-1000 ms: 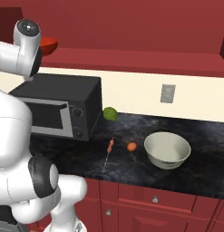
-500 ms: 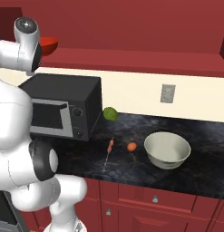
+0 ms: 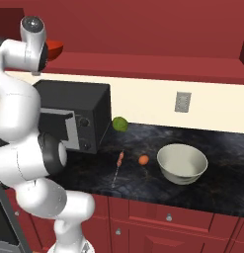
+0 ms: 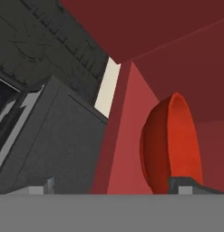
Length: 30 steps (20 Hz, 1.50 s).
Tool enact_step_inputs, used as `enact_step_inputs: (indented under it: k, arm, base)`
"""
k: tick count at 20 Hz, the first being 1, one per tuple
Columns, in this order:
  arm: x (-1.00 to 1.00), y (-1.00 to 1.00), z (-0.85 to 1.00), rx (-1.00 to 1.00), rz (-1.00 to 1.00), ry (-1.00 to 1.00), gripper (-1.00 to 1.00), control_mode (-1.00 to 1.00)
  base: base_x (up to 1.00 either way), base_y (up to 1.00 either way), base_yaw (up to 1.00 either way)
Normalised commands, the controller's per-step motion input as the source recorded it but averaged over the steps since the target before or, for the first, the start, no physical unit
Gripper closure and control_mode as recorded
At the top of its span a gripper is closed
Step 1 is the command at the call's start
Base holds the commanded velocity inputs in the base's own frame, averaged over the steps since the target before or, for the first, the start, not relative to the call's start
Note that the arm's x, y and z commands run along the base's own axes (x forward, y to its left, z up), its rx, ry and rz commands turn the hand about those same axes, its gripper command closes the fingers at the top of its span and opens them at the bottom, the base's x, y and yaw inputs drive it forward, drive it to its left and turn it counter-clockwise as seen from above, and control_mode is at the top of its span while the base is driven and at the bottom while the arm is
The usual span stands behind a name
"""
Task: Pick both bowls and place them on the counter. Then place the kebab skewer in one bowl and place the egg in the other bowl.
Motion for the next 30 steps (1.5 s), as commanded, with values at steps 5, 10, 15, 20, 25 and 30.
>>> enact_step_inputs:
  k: [5,10,15,20,25,30]
  arm:
    - [0.48,0.14,0.05,0.01,0.0,0.0,-1.0,-1.0]
    - [0.38,0.19,0.02,0.0,0.0,0.0,-1.0,-1.0]
    - [0.47,0.17,0.0,0.0,0.0,0.01,-1.0,-1.0]
    - [0.45,0.22,0.0,0.0,0.0,0.0,-1.0,-1.0]
    - [0.24,0.19,0.0,0.0,0.0,0.0,-1.0,-1.0]
    - [0.02,0.1,-0.04,0.0,0.0,0.0,-1.0,-1.0]
  base:
    - [0.0,0.0,0.0]
    - [0.0,0.0,0.0]
    - [0.0,0.0,0.0]
    - [0.0,0.0,0.0]
    - [0.0,0.0,0.0]
    - [0.0,0.0,0.0]
